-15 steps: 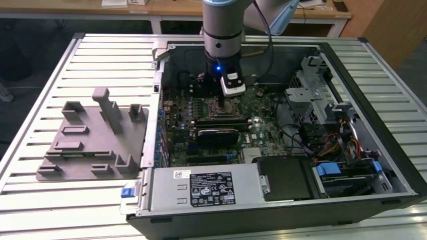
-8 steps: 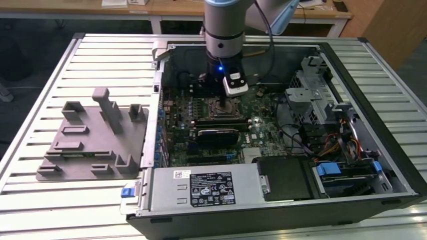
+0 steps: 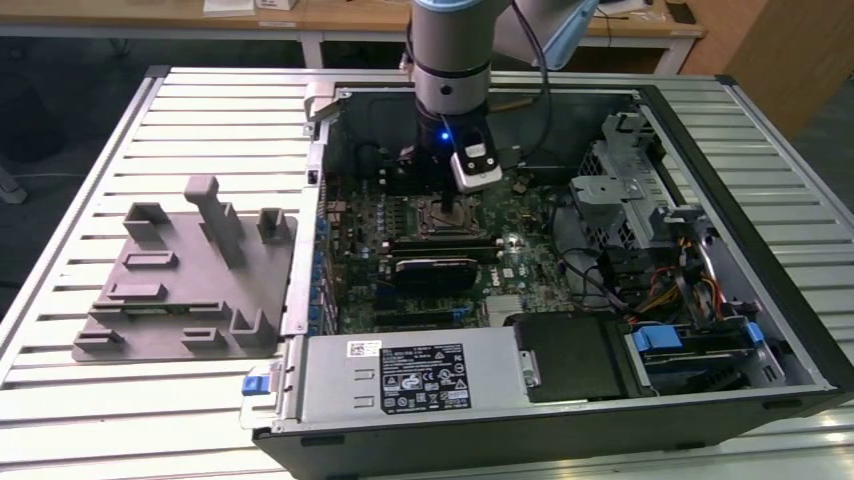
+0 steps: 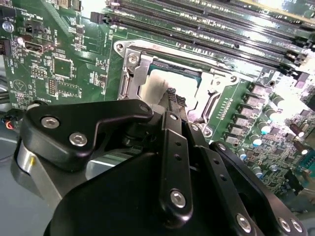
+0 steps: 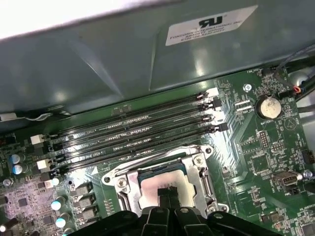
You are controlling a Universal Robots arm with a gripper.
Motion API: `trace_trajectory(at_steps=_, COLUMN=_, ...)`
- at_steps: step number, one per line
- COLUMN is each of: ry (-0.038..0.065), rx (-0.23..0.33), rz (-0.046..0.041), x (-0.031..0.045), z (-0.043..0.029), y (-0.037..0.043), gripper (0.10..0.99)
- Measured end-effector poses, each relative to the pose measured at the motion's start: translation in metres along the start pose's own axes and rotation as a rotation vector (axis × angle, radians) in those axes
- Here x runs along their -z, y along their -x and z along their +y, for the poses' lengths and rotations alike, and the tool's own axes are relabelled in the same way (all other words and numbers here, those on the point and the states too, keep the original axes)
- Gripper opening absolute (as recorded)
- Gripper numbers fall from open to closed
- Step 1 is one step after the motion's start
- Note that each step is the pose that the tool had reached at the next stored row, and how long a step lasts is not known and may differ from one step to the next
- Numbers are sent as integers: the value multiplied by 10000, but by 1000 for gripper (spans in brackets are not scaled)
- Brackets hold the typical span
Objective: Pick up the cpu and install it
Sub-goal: 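Install the first cpu locking lever, then install the second cpu locking lever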
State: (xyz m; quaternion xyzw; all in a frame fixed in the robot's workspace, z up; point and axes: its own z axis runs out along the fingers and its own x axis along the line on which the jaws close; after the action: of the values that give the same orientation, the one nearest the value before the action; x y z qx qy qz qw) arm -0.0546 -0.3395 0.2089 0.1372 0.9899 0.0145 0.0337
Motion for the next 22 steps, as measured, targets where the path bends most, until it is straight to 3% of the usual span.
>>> trace_trajectory(at_steps=10, ry=0, rx=-1, rz=-2, x=221, z=8, y=14, gripper=106)
trace_trajectory(at_steps=22, ry=0, rx=0, rz=-1, x=238, z=-1, y=18, gripper=106)
